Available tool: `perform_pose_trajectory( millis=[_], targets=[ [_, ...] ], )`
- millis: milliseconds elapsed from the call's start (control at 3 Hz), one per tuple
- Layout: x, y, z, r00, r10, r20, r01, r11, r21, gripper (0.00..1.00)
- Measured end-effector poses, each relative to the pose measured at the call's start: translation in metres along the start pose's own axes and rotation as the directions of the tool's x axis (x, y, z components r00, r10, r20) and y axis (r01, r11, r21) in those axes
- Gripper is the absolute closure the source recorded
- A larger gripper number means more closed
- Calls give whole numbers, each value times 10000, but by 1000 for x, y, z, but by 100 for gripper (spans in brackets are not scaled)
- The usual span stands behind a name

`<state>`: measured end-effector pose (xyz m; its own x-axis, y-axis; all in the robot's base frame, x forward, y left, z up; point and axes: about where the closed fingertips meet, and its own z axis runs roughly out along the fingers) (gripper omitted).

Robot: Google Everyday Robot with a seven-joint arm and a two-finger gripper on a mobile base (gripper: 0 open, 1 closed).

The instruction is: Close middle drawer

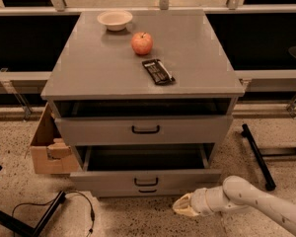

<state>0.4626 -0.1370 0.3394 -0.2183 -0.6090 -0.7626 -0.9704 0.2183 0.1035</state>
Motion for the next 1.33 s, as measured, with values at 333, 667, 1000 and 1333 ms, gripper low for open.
perform_pose_trajectory(
  millis=[333,667,1000,1333],
  targets=[
    [-5,-36,4,9996,-111,-249,115,9998,180,100],
    [-6,-71,-2,9989,-181,-421,204,9983,554,100],
    [-6,-95,-14,9983,-214,-544,268,9946,999,100],
    [-9,-117,-32,9973,-251,-694,355,9877,1523,100]
  ],
)
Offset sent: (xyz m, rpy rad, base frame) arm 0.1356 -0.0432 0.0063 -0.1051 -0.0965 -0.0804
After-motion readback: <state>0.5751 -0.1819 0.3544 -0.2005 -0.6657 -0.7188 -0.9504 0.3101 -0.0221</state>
